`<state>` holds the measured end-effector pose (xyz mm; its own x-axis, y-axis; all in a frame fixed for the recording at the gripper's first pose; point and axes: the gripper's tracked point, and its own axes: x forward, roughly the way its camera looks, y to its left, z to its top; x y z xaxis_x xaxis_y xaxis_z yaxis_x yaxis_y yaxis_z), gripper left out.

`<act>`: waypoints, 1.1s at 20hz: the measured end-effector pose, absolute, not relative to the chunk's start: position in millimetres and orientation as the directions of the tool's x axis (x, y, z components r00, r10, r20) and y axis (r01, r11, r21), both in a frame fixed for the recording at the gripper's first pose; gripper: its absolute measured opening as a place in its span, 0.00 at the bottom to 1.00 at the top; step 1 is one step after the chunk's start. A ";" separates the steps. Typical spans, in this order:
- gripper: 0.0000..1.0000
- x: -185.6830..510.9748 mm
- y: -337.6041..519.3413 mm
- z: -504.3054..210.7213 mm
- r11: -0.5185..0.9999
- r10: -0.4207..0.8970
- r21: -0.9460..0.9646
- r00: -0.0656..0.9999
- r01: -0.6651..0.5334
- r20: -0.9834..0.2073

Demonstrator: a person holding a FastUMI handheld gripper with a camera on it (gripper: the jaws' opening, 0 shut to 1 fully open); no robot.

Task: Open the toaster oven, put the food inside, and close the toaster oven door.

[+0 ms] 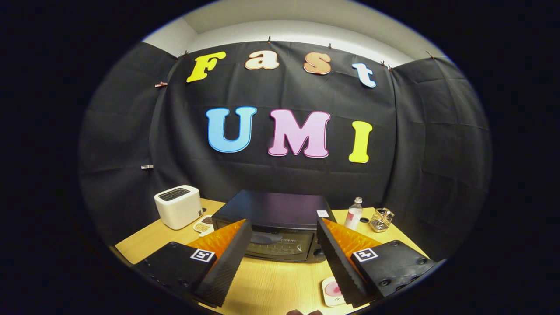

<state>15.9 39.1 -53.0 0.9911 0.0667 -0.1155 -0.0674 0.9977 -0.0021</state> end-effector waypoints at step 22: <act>0.99 148.1 90.4 -152.2 1.000 0.025 -0.007 0.946 -0.029 -0.325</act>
